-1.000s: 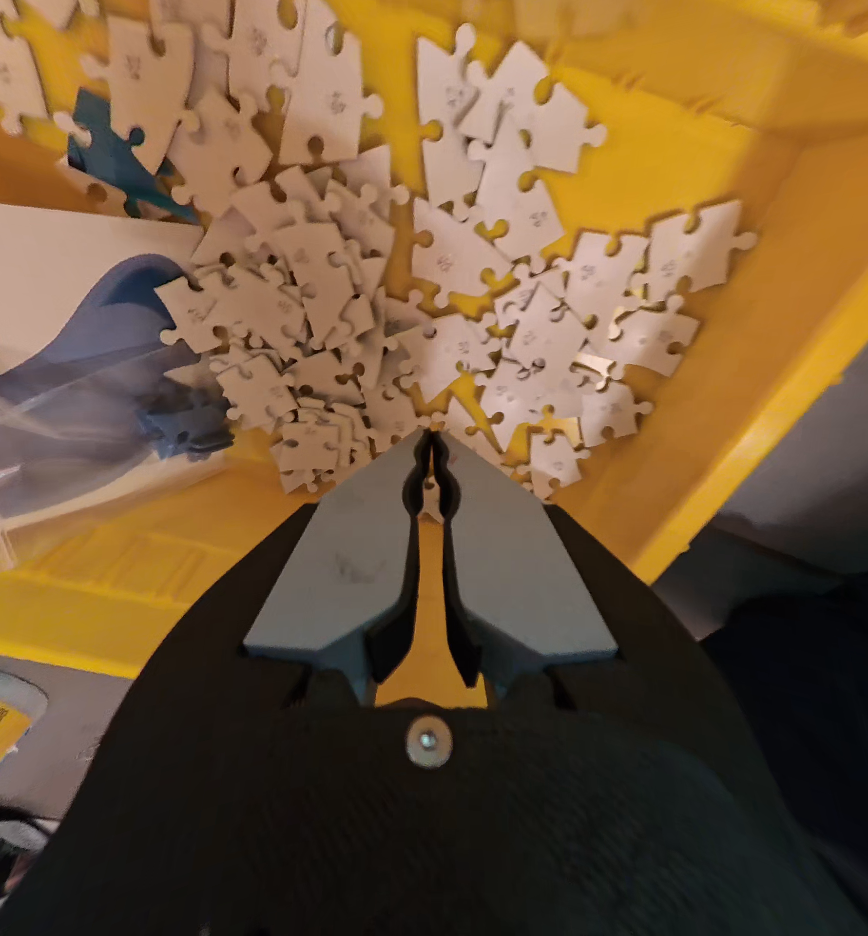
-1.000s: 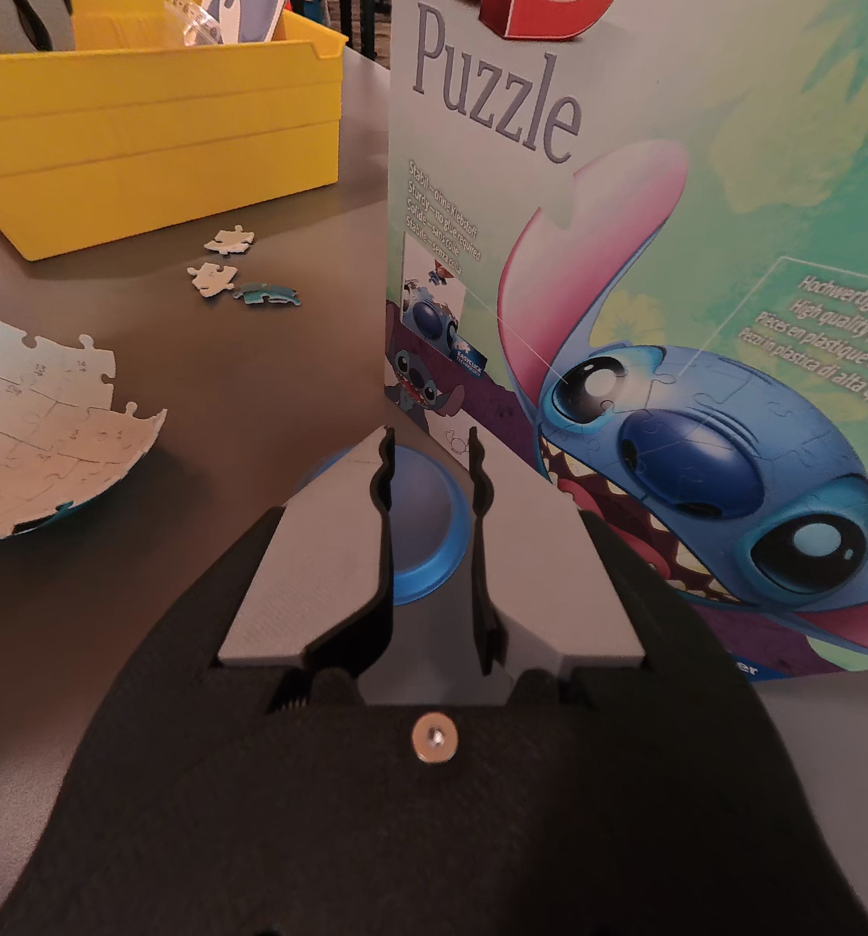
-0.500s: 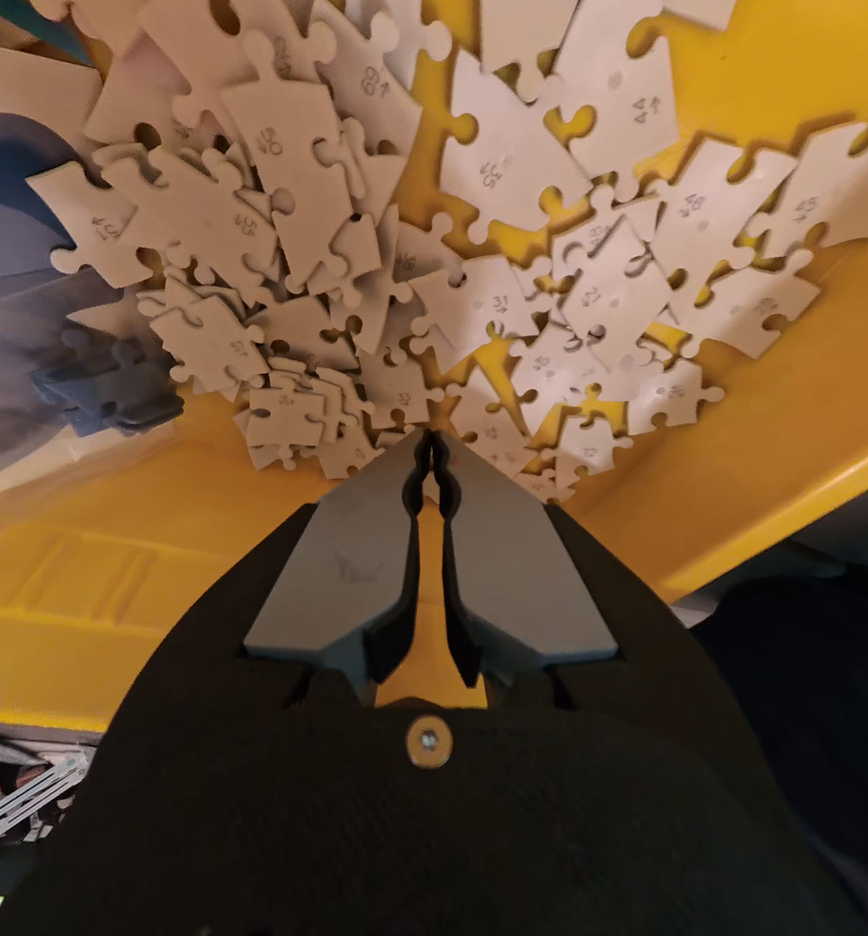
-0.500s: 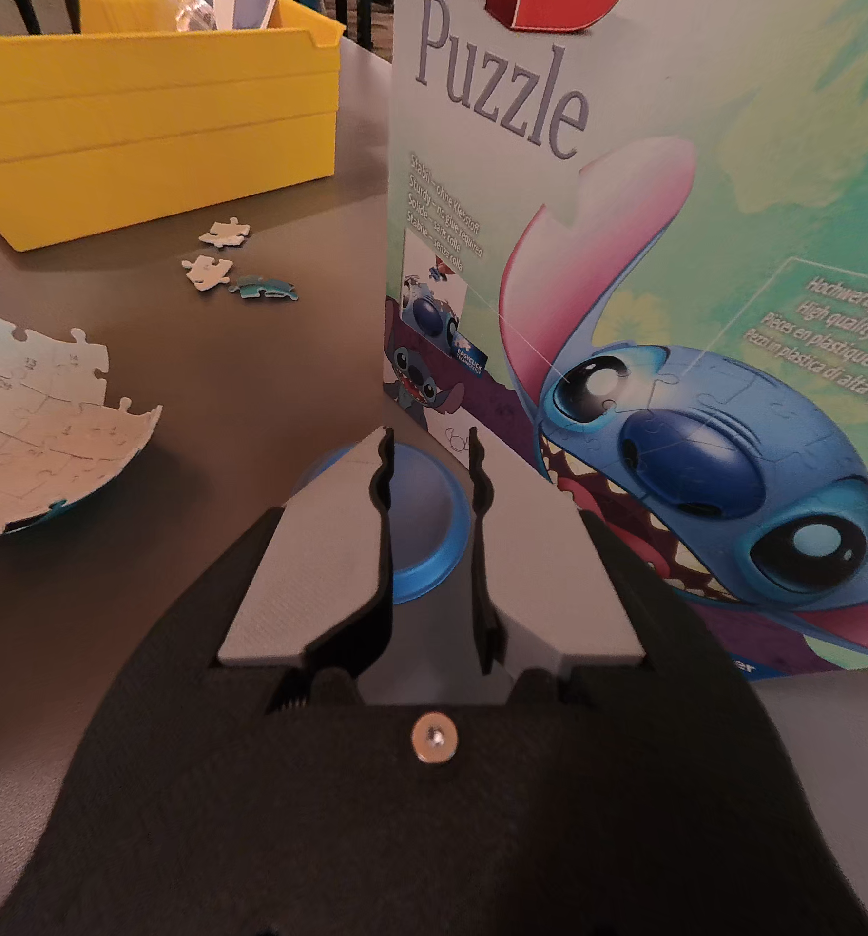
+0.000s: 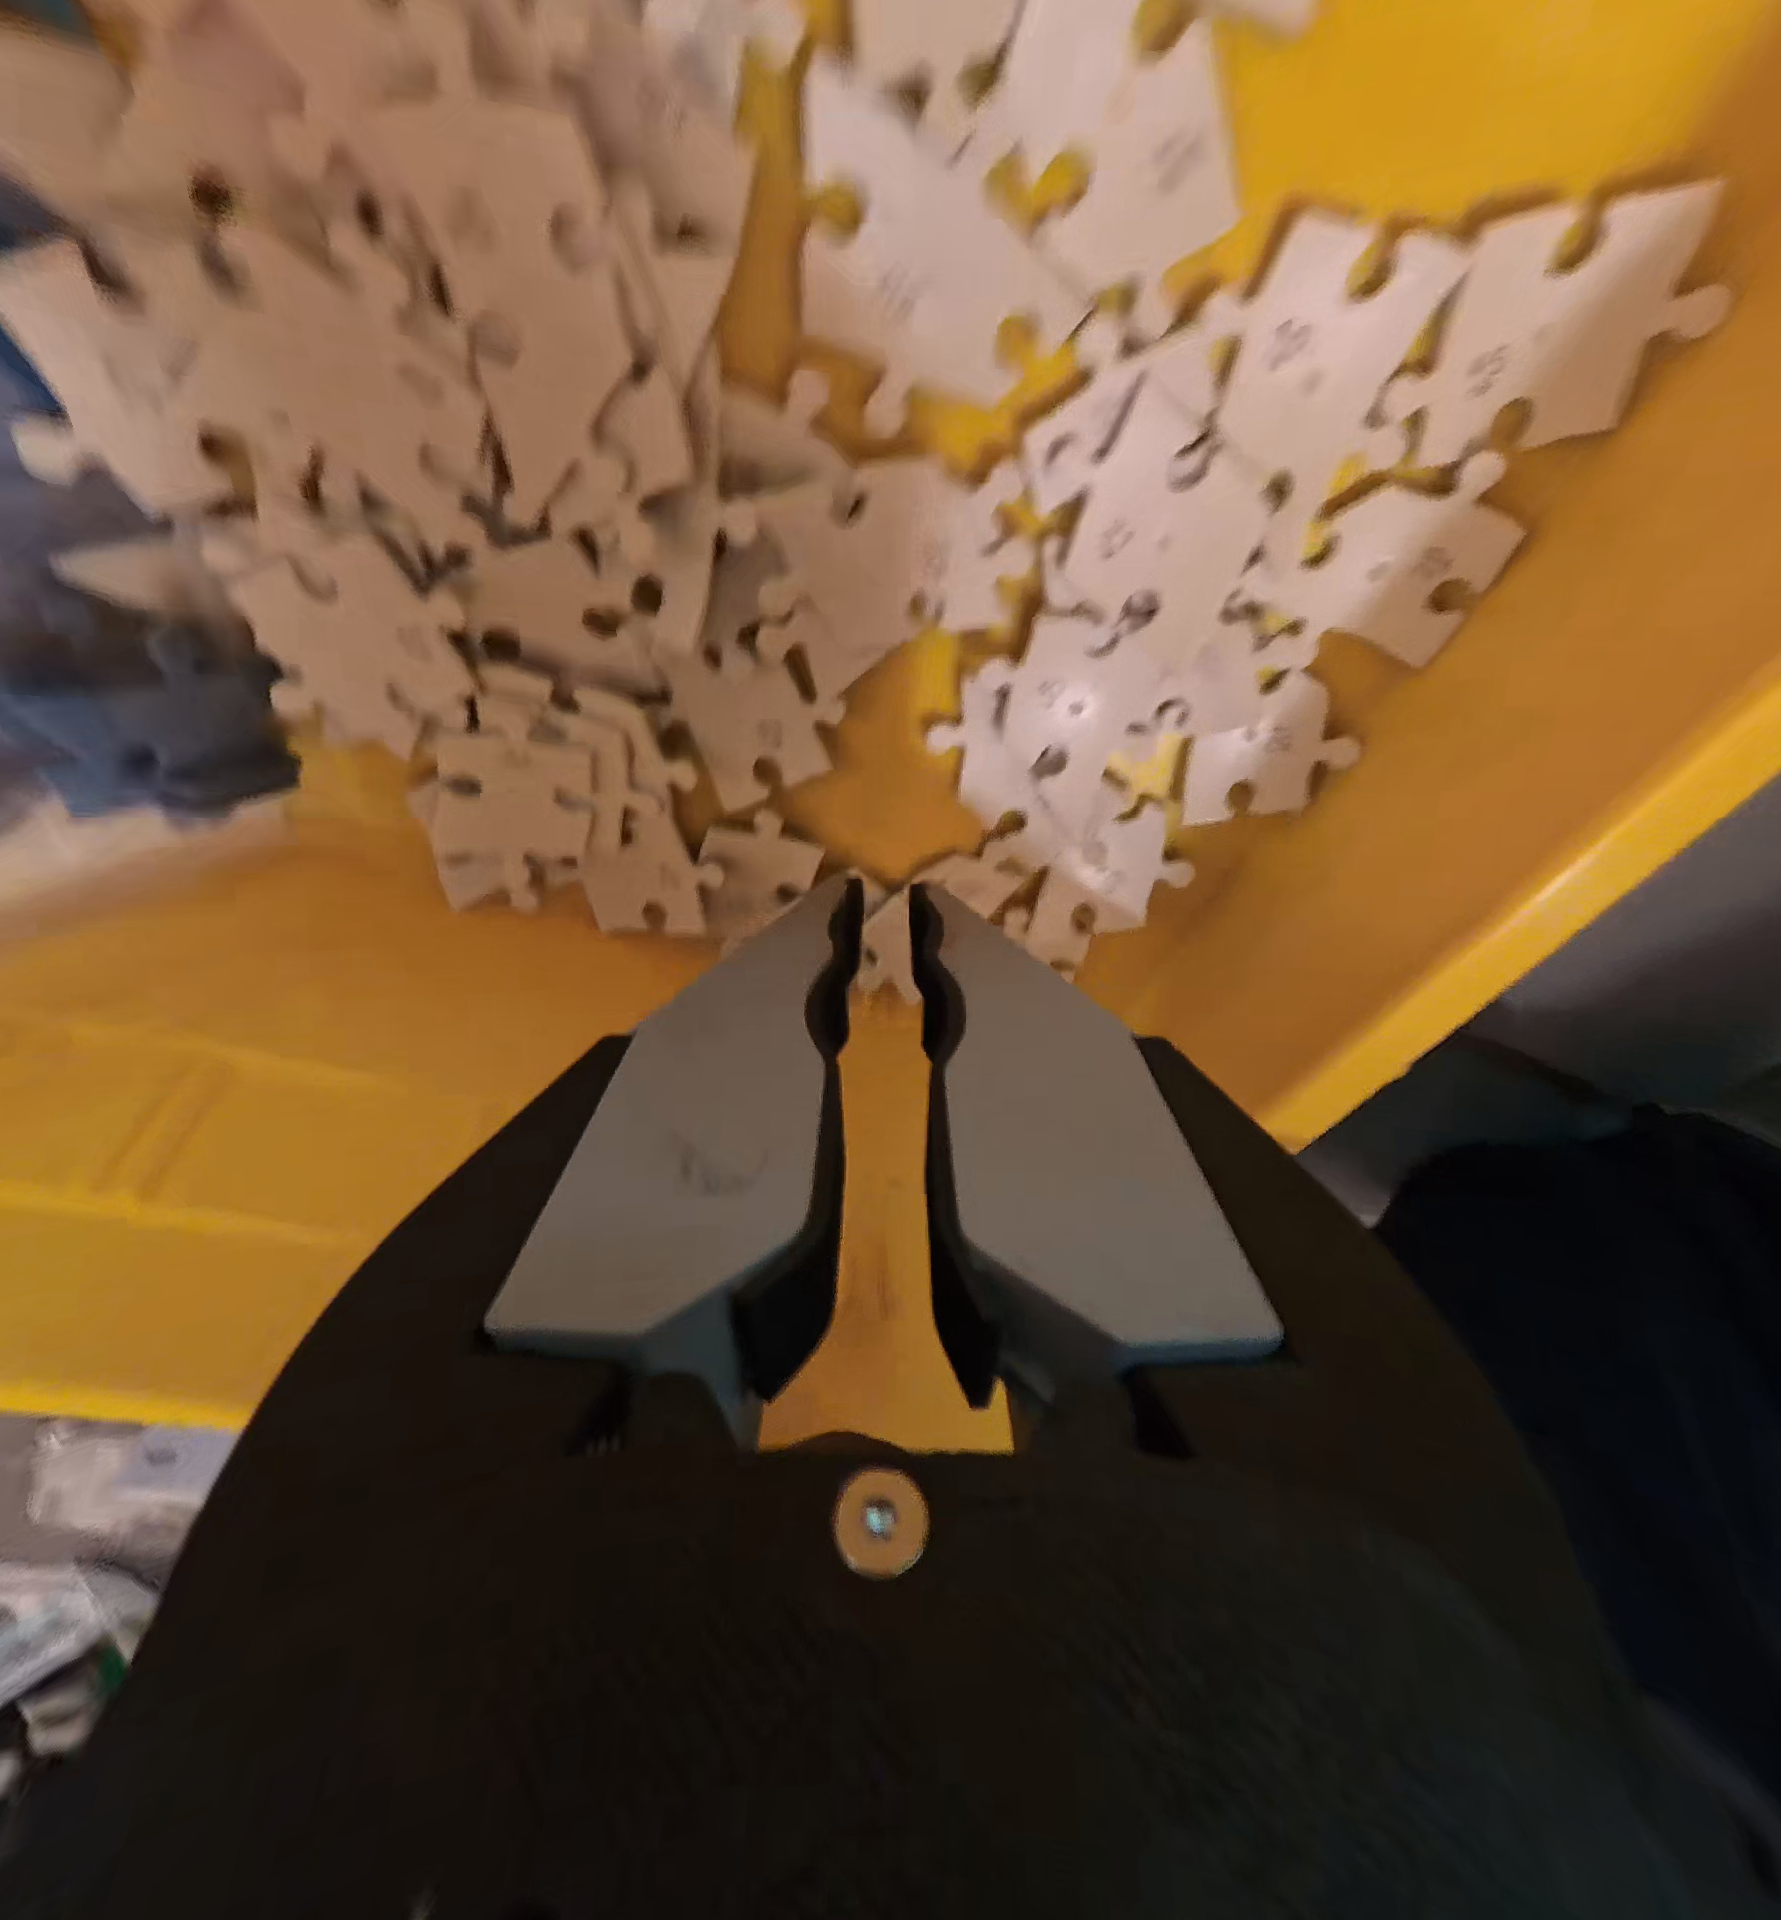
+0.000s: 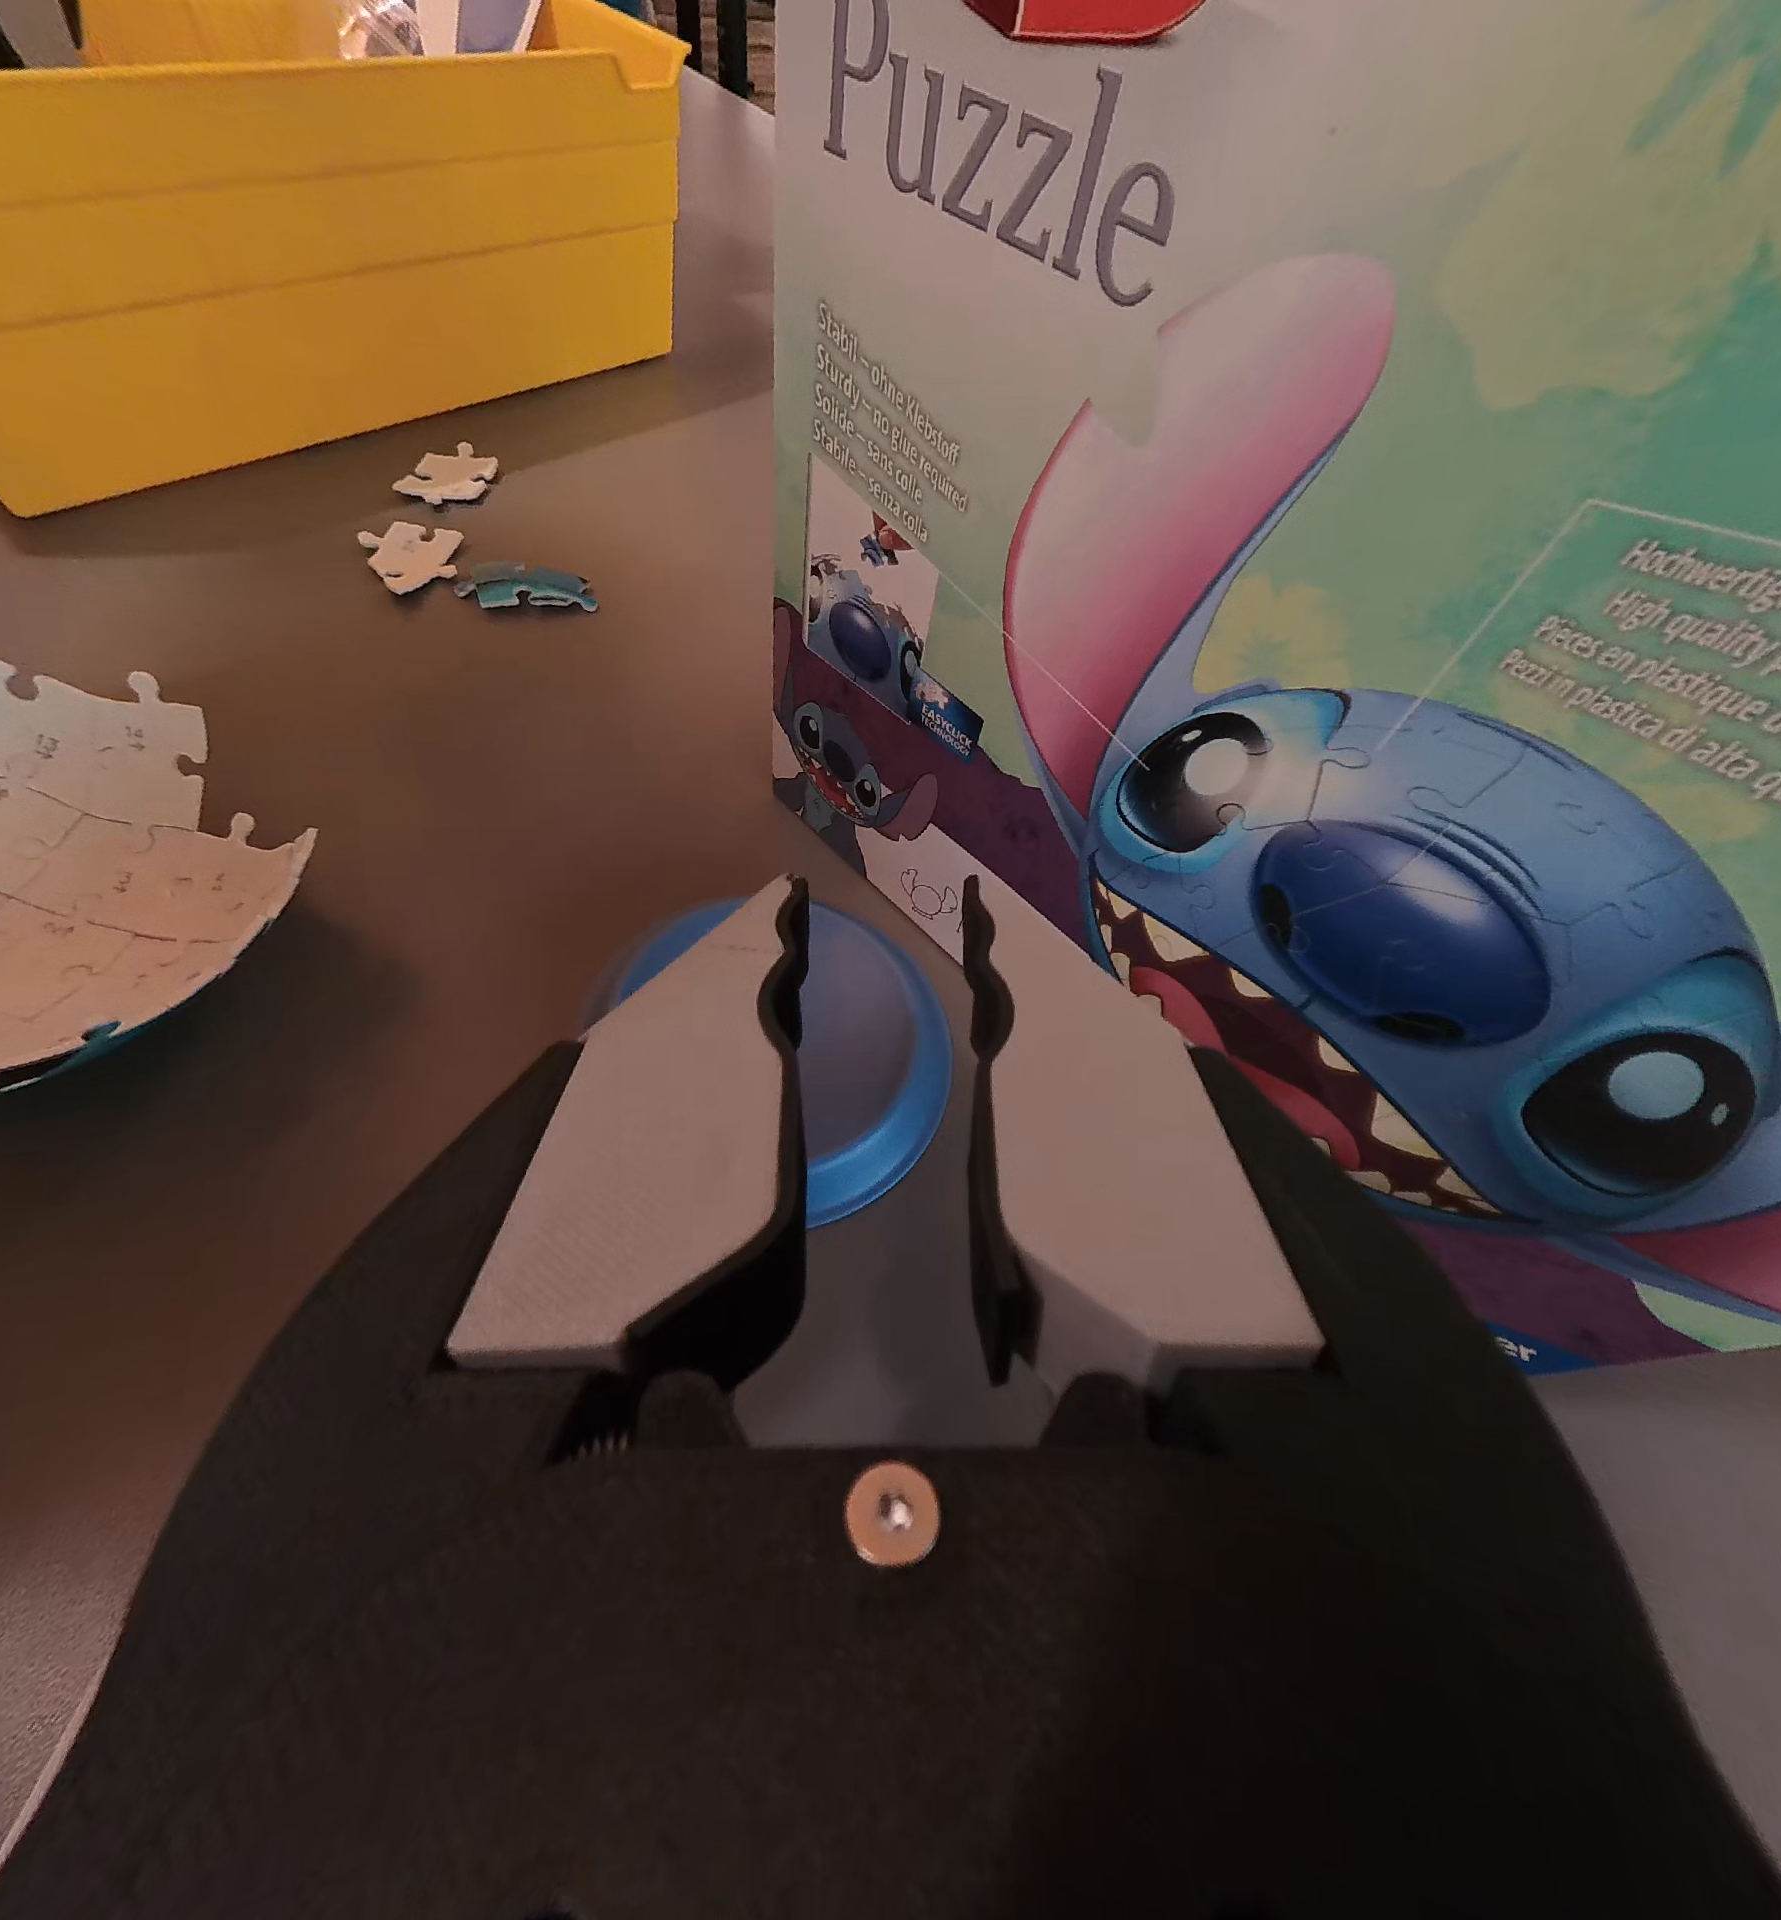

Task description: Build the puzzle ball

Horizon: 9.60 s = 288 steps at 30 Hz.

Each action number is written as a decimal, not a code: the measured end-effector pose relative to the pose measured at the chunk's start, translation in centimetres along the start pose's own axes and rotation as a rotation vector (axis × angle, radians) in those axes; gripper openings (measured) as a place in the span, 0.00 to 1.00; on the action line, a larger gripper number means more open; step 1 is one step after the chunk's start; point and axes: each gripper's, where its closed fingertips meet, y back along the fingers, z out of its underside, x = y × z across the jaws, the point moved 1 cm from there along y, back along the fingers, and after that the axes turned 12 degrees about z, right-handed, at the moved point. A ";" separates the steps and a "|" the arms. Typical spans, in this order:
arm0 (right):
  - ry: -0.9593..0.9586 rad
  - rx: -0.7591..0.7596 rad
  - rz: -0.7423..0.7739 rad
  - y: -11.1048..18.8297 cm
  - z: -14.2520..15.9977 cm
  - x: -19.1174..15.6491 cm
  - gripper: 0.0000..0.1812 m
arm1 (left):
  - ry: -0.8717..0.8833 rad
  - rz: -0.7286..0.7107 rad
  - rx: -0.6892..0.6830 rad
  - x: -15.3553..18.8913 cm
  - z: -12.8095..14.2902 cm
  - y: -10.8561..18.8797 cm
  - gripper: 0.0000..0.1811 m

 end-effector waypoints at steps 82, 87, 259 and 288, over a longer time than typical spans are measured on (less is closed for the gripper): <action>0.012 -0.013 -0.014 -0.1 0.1 -0.5 0.15 | 0.076 0.044 0.214 -0.2 -3.2 2.0 0.05; 0.019 -0.010 -0.010 0.0 0.0 -0.5 0.15 | -0.051 -0.045 0.149 0.1 -5.0 1.1 0.02; 0.027 -0.010 -0.007 0.3 0.0 -0.4 0.15 | -0.017 -0.214 0.095 -5.2 -1.4 1.2 0.03; -0.591 0.145 -0.797 6.4 -12.2 -5.8 0.23 | -1.038 -0.883 0.874 23.3 -16.8 14.4 0.01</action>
